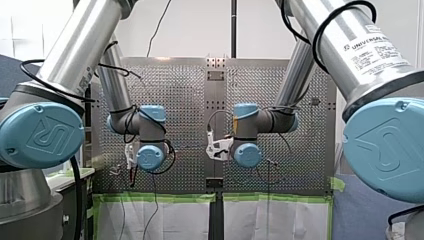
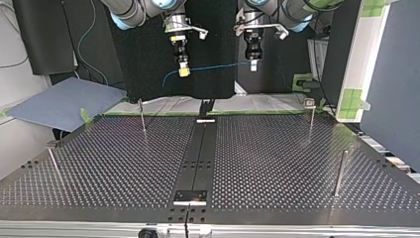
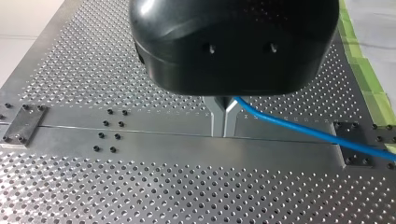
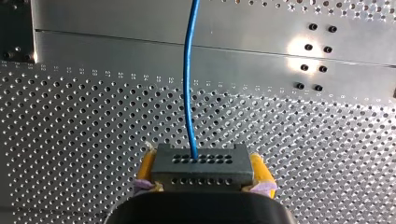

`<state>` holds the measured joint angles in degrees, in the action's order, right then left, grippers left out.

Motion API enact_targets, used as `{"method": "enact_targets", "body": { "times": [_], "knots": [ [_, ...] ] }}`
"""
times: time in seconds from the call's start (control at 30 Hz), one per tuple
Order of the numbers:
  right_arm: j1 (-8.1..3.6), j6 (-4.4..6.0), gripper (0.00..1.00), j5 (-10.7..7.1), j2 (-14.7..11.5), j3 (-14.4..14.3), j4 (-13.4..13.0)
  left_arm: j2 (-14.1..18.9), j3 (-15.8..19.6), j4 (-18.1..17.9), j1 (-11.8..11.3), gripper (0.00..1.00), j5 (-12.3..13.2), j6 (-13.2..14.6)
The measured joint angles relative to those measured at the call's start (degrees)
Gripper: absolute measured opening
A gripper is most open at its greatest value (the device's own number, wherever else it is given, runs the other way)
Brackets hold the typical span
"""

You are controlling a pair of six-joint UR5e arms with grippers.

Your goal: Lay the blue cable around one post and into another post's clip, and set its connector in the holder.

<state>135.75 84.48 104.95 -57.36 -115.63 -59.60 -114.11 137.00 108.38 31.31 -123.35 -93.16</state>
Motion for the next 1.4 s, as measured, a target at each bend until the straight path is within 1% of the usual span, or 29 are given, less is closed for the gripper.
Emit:
{"method": "enact_targets", "body": {
  "times": [0.2, 0.3, 0.37, 0.5, 0.63, 1.4],
  "knots": [
    [-0.01, 0.00, 0.00, -0.01, 0.00, 0.00, 0.06, 0.00, 0.00, 0.00, -0.01, 0.03, 0.00, -0.03],
    [0.04, 0.00, 0.00, -0.09, 0.08, -0.09, 0.67, -0.08, 0.07, -0.06, 0.06, 0.03, -0.03, -0.10],
    [0.39, 0.00, 0.00, -0.45, 0.36, -0.17, 1.32, -0.51, 0.53, -0.25, 0.52, 0.03, -0.10, -0.18],
    [1.76, 0.00, 0.00, -1.01, 0.71, -0.24, 3.14, -1.08, 2.10, -0.40, 1.83, 0.03, -0.16, -0.24],
    [2.26, 0.00, 0.00, -1.12, 0.77, -0.25, 4.01, -1.21, 2.84, -0.43, 2.29, 0.03, -0.17, -0.26],
    [2.37, 0.00, 0.00, -1.14, 0.79, -0.26, 4.22, -1.23, 2.99, -0.44, 2.37, 0.03, -0.17, -0.27]
  ]
}}
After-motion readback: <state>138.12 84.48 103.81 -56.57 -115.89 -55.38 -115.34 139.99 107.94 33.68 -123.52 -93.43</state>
